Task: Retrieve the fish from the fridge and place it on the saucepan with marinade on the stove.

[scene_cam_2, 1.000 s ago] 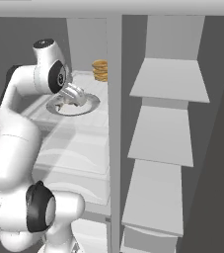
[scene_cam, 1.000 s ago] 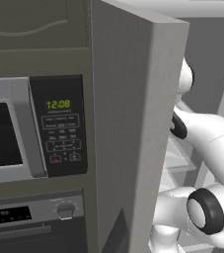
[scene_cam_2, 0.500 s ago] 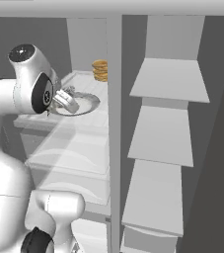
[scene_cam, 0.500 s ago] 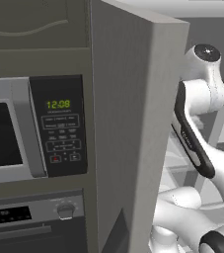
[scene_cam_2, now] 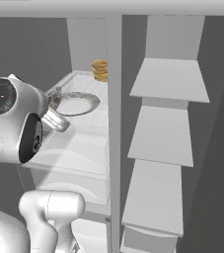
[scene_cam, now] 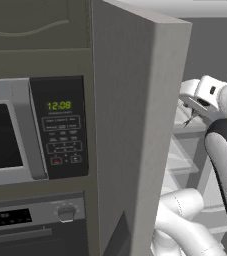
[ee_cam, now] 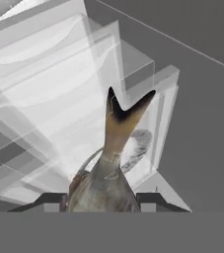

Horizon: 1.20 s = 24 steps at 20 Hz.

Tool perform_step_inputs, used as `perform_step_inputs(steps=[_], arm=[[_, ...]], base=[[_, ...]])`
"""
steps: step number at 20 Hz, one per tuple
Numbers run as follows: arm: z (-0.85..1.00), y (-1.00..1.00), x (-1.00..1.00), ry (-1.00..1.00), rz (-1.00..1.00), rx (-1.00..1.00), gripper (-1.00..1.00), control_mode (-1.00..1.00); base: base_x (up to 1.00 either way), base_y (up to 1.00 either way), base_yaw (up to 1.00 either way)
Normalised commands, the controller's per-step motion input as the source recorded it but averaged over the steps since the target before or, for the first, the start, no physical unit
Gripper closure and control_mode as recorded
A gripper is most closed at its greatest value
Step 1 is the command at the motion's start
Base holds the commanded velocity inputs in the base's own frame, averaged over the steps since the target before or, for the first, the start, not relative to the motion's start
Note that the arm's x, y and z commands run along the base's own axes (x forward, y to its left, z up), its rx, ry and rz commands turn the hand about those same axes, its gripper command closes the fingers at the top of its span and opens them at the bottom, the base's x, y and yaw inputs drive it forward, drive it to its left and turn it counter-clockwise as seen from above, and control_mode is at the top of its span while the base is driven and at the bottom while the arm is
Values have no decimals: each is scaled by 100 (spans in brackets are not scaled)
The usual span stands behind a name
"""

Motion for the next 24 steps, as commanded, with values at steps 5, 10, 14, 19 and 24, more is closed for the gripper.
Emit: perform_step_inputs(steps=[5,10,14,19,24], arm=[[11,-14,-94,-9,4,10,100,-100],[0,0,-52,0,4,0,100,-100],[0,0,-13,0,2,0,100,-100],[0,0,0,0,0,0,100,-100],[0,0,0,0,0,0,100,100]], base=[[0,0,0],[0,0,0],[0,0,0],[0,0,0],[0,0,0]])
